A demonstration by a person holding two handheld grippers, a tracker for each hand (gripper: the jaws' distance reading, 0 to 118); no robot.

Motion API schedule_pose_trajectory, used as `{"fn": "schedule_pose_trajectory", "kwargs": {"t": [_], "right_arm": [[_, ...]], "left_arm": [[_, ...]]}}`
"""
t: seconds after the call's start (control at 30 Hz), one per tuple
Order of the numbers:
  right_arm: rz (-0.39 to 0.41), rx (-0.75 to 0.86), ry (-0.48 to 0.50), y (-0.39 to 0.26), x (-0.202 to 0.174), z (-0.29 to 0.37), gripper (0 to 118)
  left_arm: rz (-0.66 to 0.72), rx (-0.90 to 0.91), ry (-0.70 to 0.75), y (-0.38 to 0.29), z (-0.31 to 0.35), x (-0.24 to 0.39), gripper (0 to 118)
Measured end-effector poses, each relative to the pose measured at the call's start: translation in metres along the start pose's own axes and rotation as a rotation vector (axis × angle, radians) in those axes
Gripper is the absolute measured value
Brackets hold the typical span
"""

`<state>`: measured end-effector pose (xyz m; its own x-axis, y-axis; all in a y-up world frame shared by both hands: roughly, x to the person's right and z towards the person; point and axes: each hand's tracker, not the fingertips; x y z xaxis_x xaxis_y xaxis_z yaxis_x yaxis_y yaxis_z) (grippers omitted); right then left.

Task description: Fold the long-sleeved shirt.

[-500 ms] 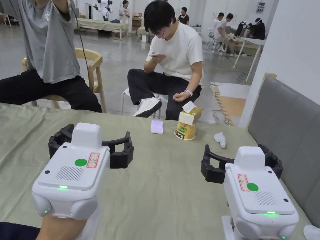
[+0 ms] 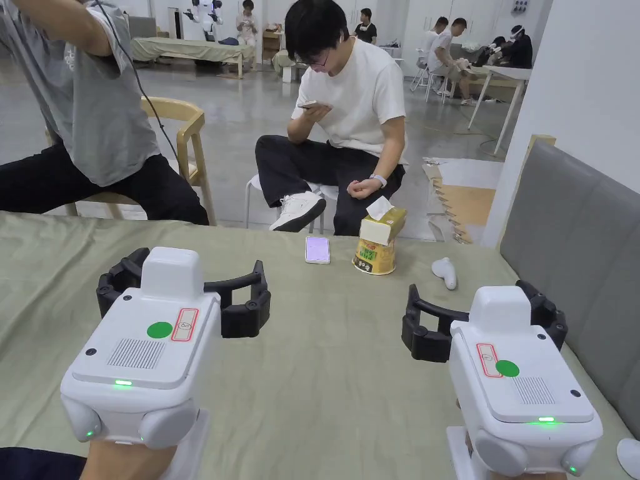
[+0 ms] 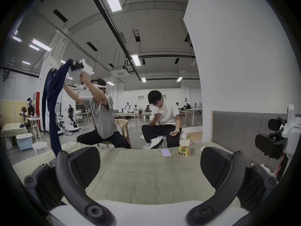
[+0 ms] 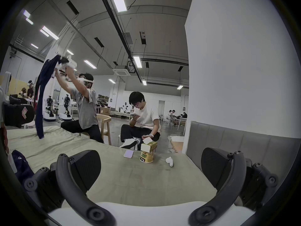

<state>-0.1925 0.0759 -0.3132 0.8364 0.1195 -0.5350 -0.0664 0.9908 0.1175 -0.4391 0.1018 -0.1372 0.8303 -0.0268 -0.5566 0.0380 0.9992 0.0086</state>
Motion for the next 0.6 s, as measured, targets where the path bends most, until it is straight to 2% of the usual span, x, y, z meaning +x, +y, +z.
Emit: {"fn": "schedule_pose_trajectory", "kwargs": {"t": [0.6], "right_arm": [[0.013,0.012,0.005,0.0,-0.0023,0.0077,118]], "left_arm": [[-0.014,0.024,0.025,0.001,0.0072,0.003,111]]}}
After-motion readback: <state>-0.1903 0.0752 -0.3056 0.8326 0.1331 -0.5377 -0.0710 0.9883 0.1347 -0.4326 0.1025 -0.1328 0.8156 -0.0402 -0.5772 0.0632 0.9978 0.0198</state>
